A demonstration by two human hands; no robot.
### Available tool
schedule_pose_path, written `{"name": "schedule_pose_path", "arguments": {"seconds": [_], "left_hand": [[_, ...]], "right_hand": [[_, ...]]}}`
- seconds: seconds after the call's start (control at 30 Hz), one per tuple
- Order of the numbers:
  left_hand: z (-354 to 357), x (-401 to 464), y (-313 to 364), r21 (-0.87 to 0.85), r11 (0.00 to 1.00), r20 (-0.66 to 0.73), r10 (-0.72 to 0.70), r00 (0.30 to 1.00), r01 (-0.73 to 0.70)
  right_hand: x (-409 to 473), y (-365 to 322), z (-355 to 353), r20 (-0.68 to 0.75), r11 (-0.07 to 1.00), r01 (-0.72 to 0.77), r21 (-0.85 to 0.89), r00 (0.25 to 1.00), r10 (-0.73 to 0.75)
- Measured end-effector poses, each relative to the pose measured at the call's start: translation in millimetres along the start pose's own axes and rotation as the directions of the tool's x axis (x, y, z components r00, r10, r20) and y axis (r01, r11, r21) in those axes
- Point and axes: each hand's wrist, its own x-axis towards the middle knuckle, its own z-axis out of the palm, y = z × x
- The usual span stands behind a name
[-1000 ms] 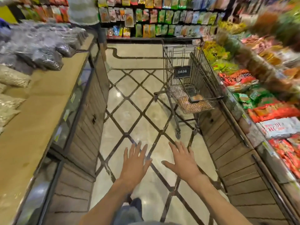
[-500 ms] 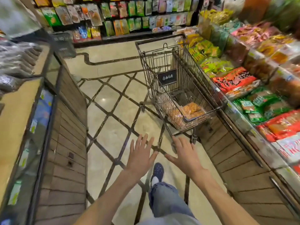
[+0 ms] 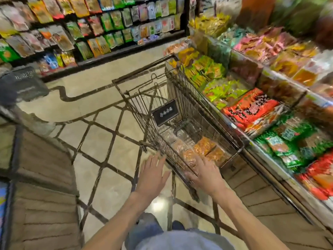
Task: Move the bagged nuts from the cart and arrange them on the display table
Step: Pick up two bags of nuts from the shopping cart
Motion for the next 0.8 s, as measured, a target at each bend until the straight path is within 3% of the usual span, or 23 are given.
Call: {"name": "schedule_pose_path", "arguments": {"seconds": [0.23, 0.47, 0.8], "left_hand": [[-5, 145, -10, 0.095, 0.976, 0.086, 0.186, 0.979, -0.194], [12, 304, -52, 0.136, 0.933, 0.317, 0.277, 0.907, -0.332], [86, 480, -111, 0.124, 0.959, 0.631, 0.121, 0.766, -0.254]], "right_hand": [[97, 14, -4, 0.029, 0.968, -0.203, 0.145, 0.979, 0.201], [198, 14, 16, 0.096, 0.876, -0.398, 0.272, 0.917, 0.387], [342, 10, 59, 0.339, 0.724, -0.602, 0.337, 0.795, 0.503]]}}
